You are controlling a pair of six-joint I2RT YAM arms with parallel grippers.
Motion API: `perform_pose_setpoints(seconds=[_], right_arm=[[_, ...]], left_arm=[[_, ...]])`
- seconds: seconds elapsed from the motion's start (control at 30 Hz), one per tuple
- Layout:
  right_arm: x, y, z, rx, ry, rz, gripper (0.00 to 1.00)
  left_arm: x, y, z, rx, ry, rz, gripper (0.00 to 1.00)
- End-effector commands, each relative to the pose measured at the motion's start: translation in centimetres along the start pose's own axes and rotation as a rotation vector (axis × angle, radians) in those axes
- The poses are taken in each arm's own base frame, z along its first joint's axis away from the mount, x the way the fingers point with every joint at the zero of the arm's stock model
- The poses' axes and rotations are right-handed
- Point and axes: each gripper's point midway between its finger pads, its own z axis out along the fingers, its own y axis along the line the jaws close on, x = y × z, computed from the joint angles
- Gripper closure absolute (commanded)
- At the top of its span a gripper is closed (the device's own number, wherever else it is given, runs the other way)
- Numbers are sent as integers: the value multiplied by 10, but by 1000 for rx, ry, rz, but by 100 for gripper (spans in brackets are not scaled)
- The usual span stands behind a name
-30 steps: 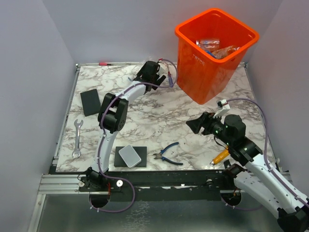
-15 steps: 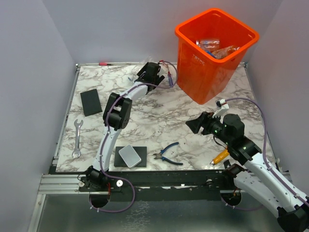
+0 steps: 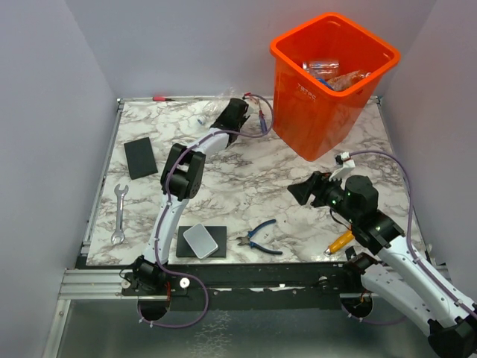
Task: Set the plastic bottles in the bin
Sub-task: Pick up the plastic bottle from the corner of the board.
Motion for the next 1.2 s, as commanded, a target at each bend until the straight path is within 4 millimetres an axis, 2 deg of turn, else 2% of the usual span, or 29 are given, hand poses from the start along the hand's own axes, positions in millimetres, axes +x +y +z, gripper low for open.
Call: perform_pose_setpoints(seconds=[0.0, 0.1, 0.2, 0.27, 0.33, 0.4, 0.43, 0.5, 0.63, 0.67, 0.8, 0.9, 0.93, 0.97, 1.0, 1.1, 1.17], right_arm=[[-17, 9, -7, -10, -46, -12, 26], [-23, 14, -12, -23, -55, -23, 25], [-28, 21, -17, -43, -49, -46, 26], [-30, 27, -20, -66, -35, -60, 26], [-33, 35, -22, -97, -29, -60, 26], [-36, 49, -25, -161, -28, -46, 25], [-38, 57, -25, -198, -33, -36, 25], [-44, 70, -25, -257, -47, -4, 25], [-64, 85, -21, -314, -130, 38, 24], [-78, 93, -22, -340, -183, 36, 23], [-120, 115, -23, -398, -315, 41, 17], [-138, 133, -13, -443, -323, 51, 14], [-140, 141, -7, -461, -308, 46, 14], [-141, 150, -2, -473, -296, 37, 7], [-141, 158, 3, -478, -287, 15, 4], [-130, 184, 19, -478, -242, -52, 2], [-120, 194, 31, -461, -203, -80, 2]], left_arm=[[-8, -4, -21, 18, -7, -59, 61], [-26, 9, -47, 9, -45, -128, 67], [-47, 28, -87, 12, -104, -247, 71], [-70, 48, -129, 19, -181, -352, 72], [-86, 60, -174, 59, -262, -465, 73], [-99, 55, -220, 184, -367, -587, 73], [-113, 56, -248, 255, -466, -668, 73], [-119, 46, -301, 415, -617, -782, 74], [-99, 14, -381, 727, -754, -1023, 76], [-95, 9, -396, 782, -771, -1061, 76], [-76, -1, -448, 927, -856, -1142, 76], [-70, -3, -475, 990, -908, -1138, 77], [-69, -4, -482, 1005, -920, -1130, 77], [-69, -4, -488, 1017, -934, -1119, 77], [-68, -4, -493, 1023, -946, -1111, 77], [-66, -5, -501, 1036, -963, -1094, 77], [-65, -6, -504, 1050, -965, -1087, 77]])
